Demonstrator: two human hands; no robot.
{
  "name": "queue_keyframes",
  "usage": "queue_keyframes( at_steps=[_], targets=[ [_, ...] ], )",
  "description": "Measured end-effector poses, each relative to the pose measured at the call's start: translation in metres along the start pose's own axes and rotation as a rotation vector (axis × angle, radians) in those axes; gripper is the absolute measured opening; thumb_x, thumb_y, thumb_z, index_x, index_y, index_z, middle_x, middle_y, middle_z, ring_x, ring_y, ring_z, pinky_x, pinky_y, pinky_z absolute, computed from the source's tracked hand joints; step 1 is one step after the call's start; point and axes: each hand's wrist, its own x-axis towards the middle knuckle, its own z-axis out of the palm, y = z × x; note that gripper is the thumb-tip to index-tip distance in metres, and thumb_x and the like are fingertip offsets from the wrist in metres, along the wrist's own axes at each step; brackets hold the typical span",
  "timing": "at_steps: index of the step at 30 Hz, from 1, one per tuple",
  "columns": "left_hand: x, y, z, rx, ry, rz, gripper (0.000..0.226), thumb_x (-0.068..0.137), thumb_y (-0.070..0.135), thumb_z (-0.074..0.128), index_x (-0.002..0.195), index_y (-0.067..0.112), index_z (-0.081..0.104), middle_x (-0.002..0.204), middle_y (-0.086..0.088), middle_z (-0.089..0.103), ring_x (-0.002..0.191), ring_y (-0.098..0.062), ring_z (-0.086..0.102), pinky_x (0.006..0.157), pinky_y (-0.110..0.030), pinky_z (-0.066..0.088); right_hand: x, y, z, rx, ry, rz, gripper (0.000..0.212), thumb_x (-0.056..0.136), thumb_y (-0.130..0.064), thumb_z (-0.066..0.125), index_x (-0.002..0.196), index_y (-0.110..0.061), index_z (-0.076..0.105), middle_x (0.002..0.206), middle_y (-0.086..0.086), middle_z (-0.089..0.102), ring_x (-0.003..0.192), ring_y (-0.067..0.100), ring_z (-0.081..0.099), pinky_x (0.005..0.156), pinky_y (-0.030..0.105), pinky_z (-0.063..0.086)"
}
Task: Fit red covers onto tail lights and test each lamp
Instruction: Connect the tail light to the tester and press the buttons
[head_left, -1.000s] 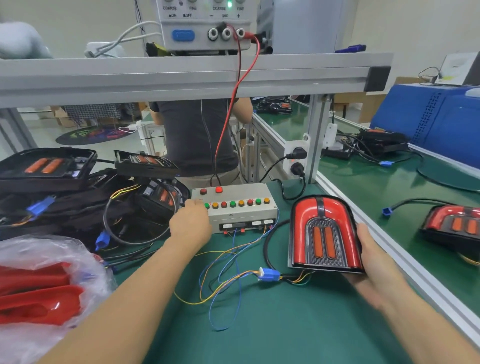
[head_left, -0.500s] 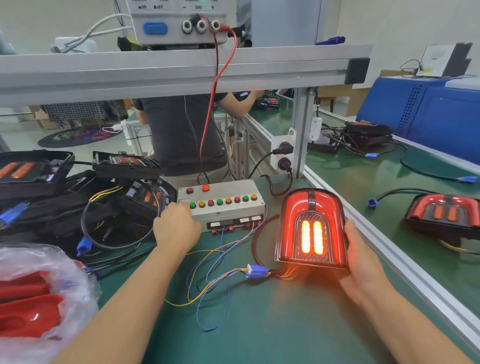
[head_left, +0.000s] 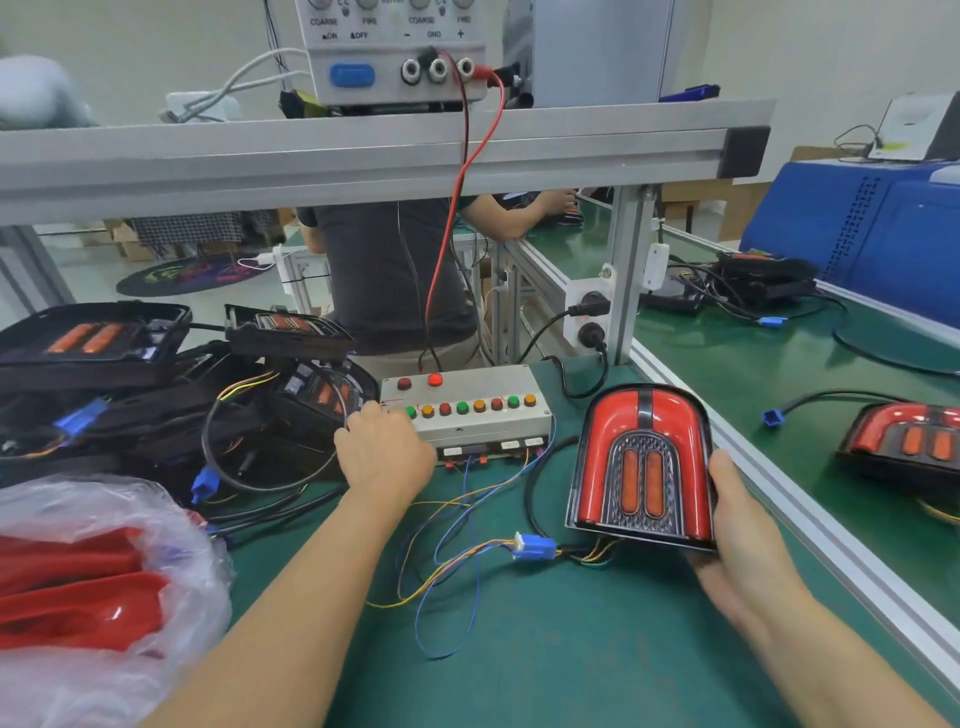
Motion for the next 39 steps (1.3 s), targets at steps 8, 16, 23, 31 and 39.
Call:
queue_keyframes(
  at_steps=[8,16,23,31,39],
  targets=[
    [-0.024,0.073,0.018,-0.101,-0.095,0.262,0.092,0.074,0.034,0.061,0.149,0.041,0.009,0.16,-0.01,-0.01,0.144,-0.039,-0.014,0.11,-0.062,-0.012,0.001,-0.001,-0.001,-0.026,-0.014,0.003,0.045,0.098,-0.05,0.043,0.09,-0.018,0.073,0.085,0.003,0.077,0.068,0.013,0.073,0.07,0.036,0.049],
    [-0.018,0.089,0.024,-0.106,-0.169,0.113,0.094,0.079,0.04,0.06,0.15,0.041,-0.001,0.159,-0.011,-0.017,0.142,-0.043,-0.016,0.105,-0.069,-0.013,0.0,-0.002,-0.002,-0.051,-0.027,0.009,0.045,0.099,-0.05,0.043,0.093,-0.017,0.073,0.085,0.005,0.077,0.066,0.014,0.073,0.068,0.036,0.049],
    [-0.018,0.089,0.021,-0.115,-0.204,0.069,0.092,0.077,0.051,0.061,0.148,0.044,0.003,0.158,-0.01,-0.018,0.141,-0.046,-0.016,0.102,-0.074,-0.008,0.001,-0.001,-0.004,-0.045,-0.022,0.011,0.044,0.099,-0.049,0.042,0.091,-0.018,0.072,0.082,0.004,0.077,0.063,0.013,0.072,0.066,0.035,0.047],
    [-0.018,0.088,0.017,-0.199,-0.247,0.098,0.086,0.077,0.043,0.062,0.146,0.048,0.011,0.158,-0.006,-0.019,0.14,-0.048,-0.018,0.102,-0.074,-0.004,0.004,-0.001,-0.005,-0.025,-0.021,0.024,0.043,0.099,-0.049,0.042,0.096,-0.018,0.072,0.085,0.004,0.077,0.066,0.014,0.073,0.066,0.035,0.048],
    [-0.019,0.085,0.024,-0.183,-0.238,0.122,0.086,0.079,0.037,0.064,0.146,0.048,0.012,0.158,-0.005,-0.017,0.14,-0.047,-0.018,0.103,-0.075,0.0,0.007,0.001,0.0,0.038,-0.013,0.028,0.041,0.1,-0.048,0.042,0.096,-0.019,0.071,0.084,0.004,0.077,0.069,0.017,0.074,0.065,0.034,0.051]
  ],
)
